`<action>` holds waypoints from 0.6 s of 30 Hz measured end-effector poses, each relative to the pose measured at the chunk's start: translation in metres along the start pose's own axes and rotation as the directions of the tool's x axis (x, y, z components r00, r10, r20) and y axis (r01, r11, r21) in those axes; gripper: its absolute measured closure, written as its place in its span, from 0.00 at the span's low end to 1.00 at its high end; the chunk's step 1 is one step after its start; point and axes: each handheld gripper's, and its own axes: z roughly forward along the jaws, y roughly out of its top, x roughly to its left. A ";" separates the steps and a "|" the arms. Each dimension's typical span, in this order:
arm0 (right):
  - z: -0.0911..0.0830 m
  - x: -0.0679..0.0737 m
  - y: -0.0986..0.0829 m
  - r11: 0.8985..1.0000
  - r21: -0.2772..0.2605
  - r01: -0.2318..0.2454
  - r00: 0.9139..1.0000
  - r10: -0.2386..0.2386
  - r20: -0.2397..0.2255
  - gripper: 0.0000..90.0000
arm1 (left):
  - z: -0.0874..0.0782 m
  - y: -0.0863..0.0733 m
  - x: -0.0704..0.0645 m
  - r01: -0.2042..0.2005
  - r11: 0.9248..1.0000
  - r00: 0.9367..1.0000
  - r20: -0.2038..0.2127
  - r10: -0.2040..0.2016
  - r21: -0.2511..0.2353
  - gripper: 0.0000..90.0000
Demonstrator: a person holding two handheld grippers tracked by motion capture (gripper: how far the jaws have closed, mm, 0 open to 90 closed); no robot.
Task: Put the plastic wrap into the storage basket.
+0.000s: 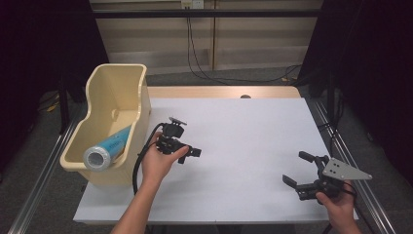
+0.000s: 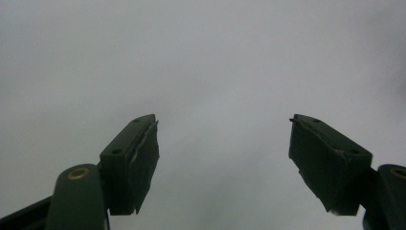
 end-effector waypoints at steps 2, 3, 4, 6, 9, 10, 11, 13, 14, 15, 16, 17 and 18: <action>0.000 0.000 0.000 1.000 -0.002 0.000 1.000 0.000 0.000 0.02 | 0.002 -0.005 0.000 -0.009 0.999 1.000 -0.005 0.009 -0.038 0.28; 0.000 0.000 0.000 1.000 -0.002 0.001 1.000 -0.001 -0.001 0.02 | 0.002 -0.009 0.000 -0.014 0.998 1.000 -0.008 0.014 -0.062 0.27; 0.000 0.000 0.000 1.000 -0.002 0.001 1.000 -0.001 0.000 0.02 | 0.003 -0.011 0.000 -0.017 0.997 1.000 -0.009 0.016 -0.074 0.27; 0.000 0.000 0.000 1.000 -0.003 0.001 1.000 -0.001 0.001 0.02 | 0.004 -0.016 0.001 -0.022 0.993 1.000 -0.011 0.021 -0.114 0.27; 0.000 0.000 0.000 1.000 -0.001 0.002 1.000 -0.002 0.002 0.02 | 0.006 -0.023 0.002 -0.038 0.982 0.999 -0.031 0.033 -0.185 0.25; 0.000 0.001 0.000 1.000 0.000 0.002 1.000 -0.002 0.002 0.02 | 0.006 -0.025 0.002 -0.055 0.976 0.998 -0.041 0.048 -0.208 0.25; 0.000 0.001 0.000 1.000 -0.001 0.002 1.000 -0.002 0.002 0.02 | 0.005 -0.028 0.002 -0.062 0.970 0.998 -0.038 0.054 -0.235 0.25; 0.000 0.001 0.000 1.000 -0.002 0.004 1.000 -0.003 0.003 0.02 | 0.004 -0.033 0.001 -0.091 0.956 0.995 -0.057 0.078 -0.278 0.24; 0.000 0.001 0.000 1.000 0.000 0.004 1.000 -0.004 0.004 0.02 | 0.002 -0.036 0.001 -0.104 0.948 0.994 -0.061 0.089 -0.301 0.24; 0.001 0.001 0.000 1.000 -0.002 0.003 1.000 -0.003 0.003 0.02 | 0.001 -0.038 0.001 -0.109 0.937 0.993 -0.071 0.090 -0.331 0.22; 0.001 0.001 0.000 1.000 0.000 0.002 1.000 -0.002 0.003 0.02 | 0.000 -0.039 0.000 -0.125 0.927 0.991 -0.091 0.098 -0.353 0.21; 0.001 0.001 0.000 1.000 0.000 0.003 1.000 -0.003 0.004 0.02 | -0.002 -0.040 0.000 -0.141 0.918 0.989 -0.102 0.110 -0.372 0.19; 0.001 0.001 0.000 1.000 -0.002 0.004 1.000 -0.004 0.000 0.02 | -0.004 -0.041 0.000 -0.148 0.911 0.987 -0.111 0.114 -0.384 0.19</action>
